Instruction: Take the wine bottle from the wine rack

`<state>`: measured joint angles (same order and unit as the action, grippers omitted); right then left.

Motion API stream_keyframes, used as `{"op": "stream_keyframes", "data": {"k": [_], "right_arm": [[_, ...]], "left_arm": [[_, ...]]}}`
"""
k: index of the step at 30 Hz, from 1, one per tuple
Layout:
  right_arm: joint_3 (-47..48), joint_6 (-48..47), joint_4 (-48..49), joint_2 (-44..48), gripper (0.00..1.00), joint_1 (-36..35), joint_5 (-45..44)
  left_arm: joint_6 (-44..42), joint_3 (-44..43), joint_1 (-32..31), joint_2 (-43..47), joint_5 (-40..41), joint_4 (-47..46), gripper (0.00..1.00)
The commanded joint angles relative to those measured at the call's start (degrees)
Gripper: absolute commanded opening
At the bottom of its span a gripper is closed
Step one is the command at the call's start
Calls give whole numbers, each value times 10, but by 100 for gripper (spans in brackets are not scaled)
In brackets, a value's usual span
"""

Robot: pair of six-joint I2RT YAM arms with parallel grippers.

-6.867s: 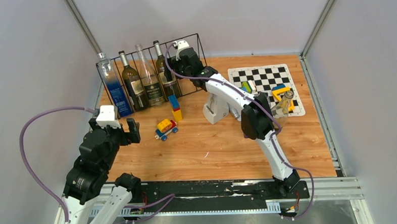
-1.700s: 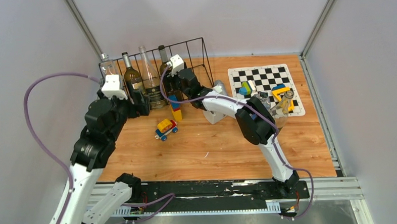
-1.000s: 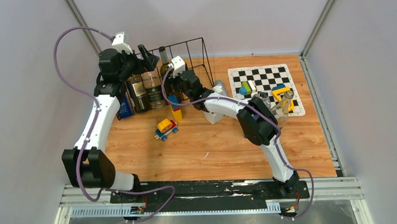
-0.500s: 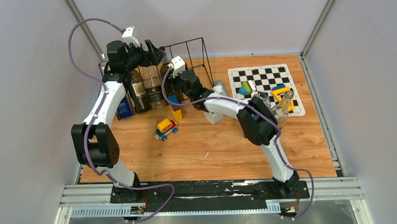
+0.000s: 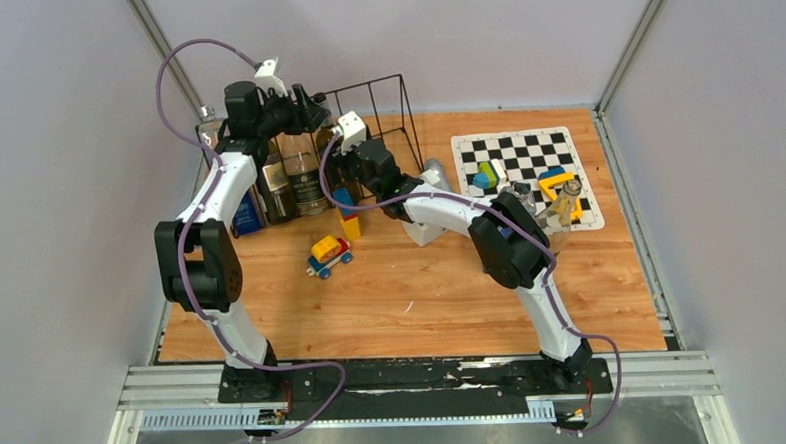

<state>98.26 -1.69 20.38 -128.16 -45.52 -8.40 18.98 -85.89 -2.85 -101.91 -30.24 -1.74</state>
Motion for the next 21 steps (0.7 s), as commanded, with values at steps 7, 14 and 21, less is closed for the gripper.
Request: {"op": "stream_keyframes", "data": {"k": [7, 14, 21], "right_arm": [[23, -11, -22, 19, 37, -12, 16], [25, -12, -26, 17, 37, -13, 15], [24, -13, -27, 19, 38, -14, 12]], "left_arm": [[-2, -21, -10, -4, -49, -56, 56], [-5, -18, -13, -13, -56, -62, 49], [3, -16, -14, -14, -67, -75, 29]]}}
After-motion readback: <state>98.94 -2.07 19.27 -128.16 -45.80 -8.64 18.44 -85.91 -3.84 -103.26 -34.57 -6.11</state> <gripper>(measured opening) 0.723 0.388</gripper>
